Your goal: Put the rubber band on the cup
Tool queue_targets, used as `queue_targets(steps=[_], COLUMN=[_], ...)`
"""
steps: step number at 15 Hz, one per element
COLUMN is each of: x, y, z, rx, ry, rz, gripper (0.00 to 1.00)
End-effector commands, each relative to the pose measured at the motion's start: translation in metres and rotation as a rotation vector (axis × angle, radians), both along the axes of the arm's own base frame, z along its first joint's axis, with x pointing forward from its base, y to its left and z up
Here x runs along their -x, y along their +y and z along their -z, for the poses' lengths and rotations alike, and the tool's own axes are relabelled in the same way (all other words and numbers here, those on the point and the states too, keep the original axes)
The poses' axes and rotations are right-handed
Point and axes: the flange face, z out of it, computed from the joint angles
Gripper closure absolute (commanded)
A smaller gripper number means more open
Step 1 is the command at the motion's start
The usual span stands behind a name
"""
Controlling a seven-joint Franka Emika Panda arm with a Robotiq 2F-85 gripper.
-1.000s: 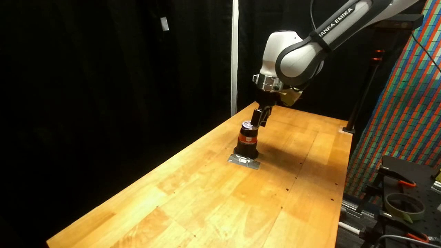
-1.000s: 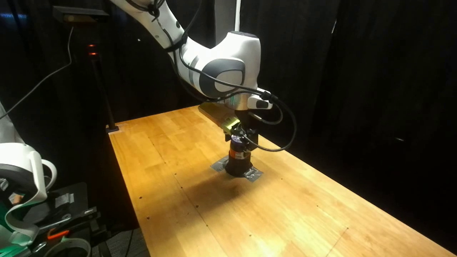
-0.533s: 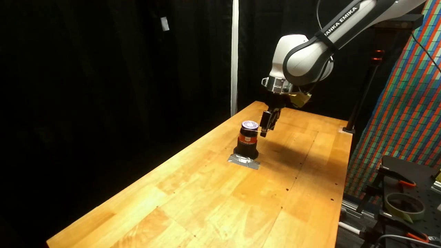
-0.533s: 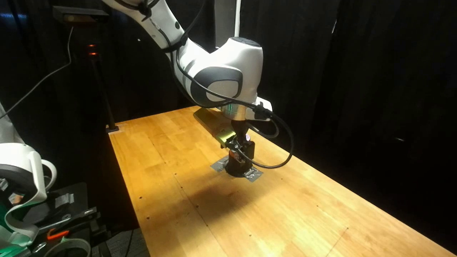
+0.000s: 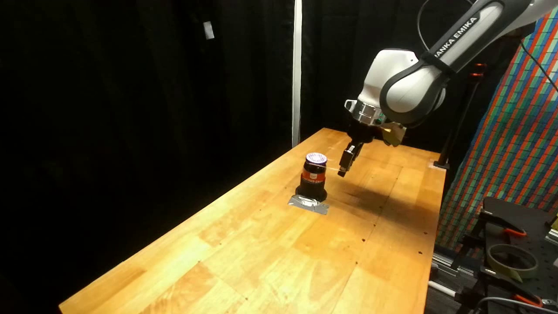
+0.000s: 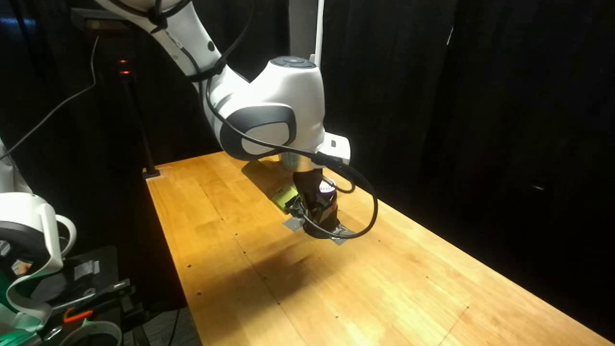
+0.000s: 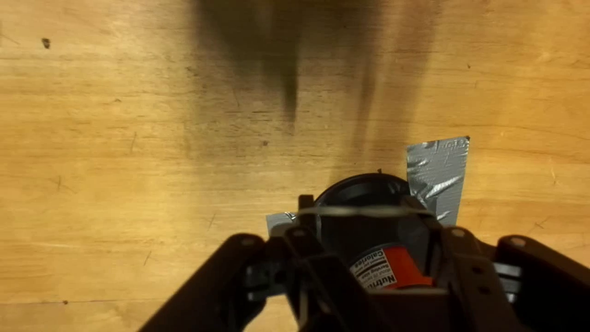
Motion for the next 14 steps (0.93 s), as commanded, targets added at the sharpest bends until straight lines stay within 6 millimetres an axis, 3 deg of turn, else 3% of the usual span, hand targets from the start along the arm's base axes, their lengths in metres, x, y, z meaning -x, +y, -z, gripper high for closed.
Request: queue_targets(steps=[1, 4, 5, 10, 14], x=[0.045, 0.067, 0.072, 0.099, 0.113], y=[-0.001, 0.002, 0.006, 0.026, 0.022], z=[-0.006, -0.005, -0.004, 0.005, 0.01], rx=[0.045, 0.057, 0.053, 0.002, -0.017], ry=[-0.123, -0.273, -0.331, -0.517, -0.636], rz=[-0.033, -0.041, -0.041, -0.087, -0.12], gripper=[0.8, 0.99, 1.0, 0.98, 0.98])
